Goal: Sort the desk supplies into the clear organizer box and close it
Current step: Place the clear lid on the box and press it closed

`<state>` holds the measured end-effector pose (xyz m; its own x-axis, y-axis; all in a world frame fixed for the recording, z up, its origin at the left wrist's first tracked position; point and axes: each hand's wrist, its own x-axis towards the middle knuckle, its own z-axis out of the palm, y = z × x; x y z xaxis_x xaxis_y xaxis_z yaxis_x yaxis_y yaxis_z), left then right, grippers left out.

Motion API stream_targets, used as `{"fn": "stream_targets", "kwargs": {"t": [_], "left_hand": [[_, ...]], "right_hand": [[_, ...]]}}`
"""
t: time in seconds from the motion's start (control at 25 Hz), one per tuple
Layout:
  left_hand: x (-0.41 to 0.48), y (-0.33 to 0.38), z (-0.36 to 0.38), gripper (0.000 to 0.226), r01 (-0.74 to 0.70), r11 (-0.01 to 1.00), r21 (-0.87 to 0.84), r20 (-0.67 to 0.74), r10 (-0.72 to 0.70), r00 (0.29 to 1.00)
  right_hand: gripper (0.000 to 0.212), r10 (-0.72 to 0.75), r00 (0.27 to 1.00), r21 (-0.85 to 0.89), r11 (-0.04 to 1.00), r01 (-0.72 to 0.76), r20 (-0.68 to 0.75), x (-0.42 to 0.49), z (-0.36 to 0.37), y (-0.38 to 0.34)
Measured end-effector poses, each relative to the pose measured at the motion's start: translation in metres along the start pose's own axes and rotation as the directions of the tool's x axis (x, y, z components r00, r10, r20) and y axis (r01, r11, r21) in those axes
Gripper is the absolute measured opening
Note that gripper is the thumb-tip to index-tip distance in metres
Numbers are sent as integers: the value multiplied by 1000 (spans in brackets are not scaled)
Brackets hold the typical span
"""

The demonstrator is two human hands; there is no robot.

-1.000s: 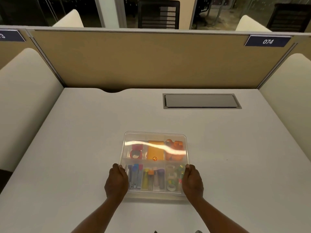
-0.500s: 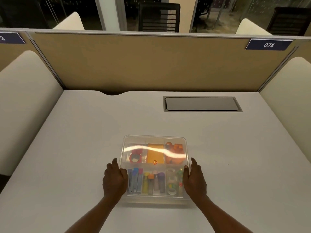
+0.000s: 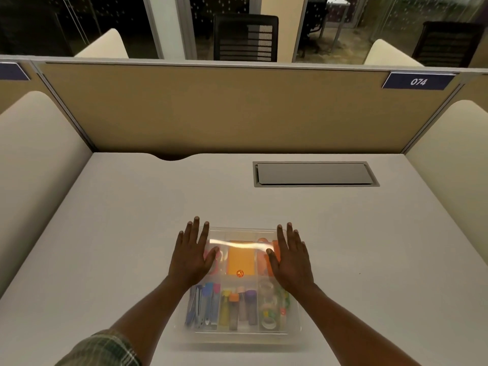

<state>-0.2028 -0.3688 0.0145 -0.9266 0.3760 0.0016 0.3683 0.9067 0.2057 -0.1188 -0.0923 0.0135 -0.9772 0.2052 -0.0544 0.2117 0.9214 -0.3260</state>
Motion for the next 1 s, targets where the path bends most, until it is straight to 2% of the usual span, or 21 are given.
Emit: {"fn": "stream_targets", "kwargs": {"t": [0.16, 0.4, 0.76, 0.88, 1.0], "left_hand": [[5, -4, 10, 79, -50, 998, -36, 17, 50, 999], [7, -9, 26, 78, -35, 993, -112, 5, 36, 999], [7, -5, 17, 82, -40, 998, -43, -17, 39, 999], [-23, 10, 10, 83, -7, 999, -46, -56, 4, 998], [-81, 35, 24, 90, 71, 994, -81, -32, -73, 997]], "right_hand": [[73, -70, 996, -76, 994, 74, 54, 9, 7, 3], [78, -65, 997, -18, 998, 65, 37, 11, 18, 9], [78, -59, 996, -16, 998, 60, 59, 9, 8, 6], [80, -68, 998, 2, 998, 68, 19, -20, 8, 7], [80, -63, 998, 40, 997, 62, 7, -70, 21, 7]]}}
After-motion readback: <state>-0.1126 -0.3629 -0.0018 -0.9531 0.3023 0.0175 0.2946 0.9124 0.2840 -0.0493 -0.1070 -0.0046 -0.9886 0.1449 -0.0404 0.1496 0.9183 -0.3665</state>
